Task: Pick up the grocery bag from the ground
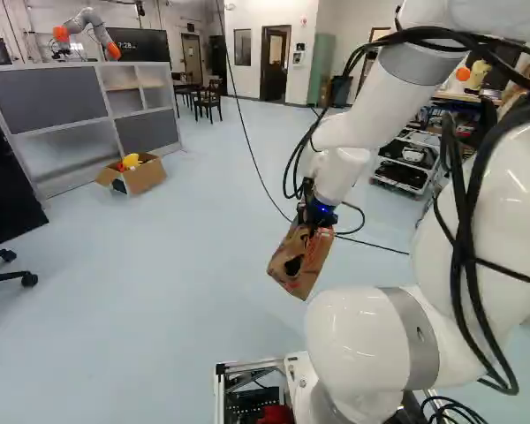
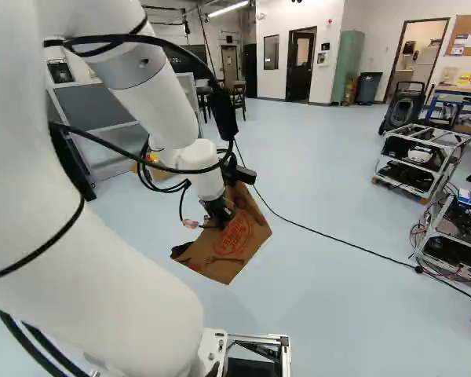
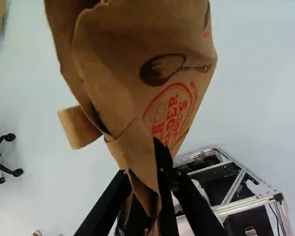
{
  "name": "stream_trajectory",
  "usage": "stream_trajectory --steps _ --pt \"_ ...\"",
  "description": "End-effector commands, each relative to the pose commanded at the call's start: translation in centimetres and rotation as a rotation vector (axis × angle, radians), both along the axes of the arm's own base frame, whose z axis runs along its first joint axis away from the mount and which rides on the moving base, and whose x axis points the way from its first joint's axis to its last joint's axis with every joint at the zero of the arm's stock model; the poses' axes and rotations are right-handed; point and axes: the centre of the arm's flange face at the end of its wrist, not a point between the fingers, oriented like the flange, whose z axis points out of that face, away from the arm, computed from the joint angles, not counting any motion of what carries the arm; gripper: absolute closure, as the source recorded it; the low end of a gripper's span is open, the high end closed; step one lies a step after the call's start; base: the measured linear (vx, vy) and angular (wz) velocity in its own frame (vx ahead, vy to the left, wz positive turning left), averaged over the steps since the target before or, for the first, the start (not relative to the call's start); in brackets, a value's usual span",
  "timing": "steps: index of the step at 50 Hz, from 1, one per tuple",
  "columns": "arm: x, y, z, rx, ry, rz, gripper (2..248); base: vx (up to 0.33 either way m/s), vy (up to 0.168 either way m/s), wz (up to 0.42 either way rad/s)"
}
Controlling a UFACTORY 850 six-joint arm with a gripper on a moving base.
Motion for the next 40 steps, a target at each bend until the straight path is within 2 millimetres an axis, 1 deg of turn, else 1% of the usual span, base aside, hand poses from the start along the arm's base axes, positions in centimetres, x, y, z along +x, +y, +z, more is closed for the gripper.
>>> stream_trajectory --steps 6,11,40 --pt "-1.0 -0.3 0.6 -0.004 -0.024 -0.015 229 0.0 0.0 0.0" --pt "-1.3 -0.5 0.9 -0.005 -0.033 -0.021 229 0.0 0.0 0.0" --pt "-1.5 -0.5 0.9 -0.014 -0.047 -0.02 229 0.0 0.0 0.0"
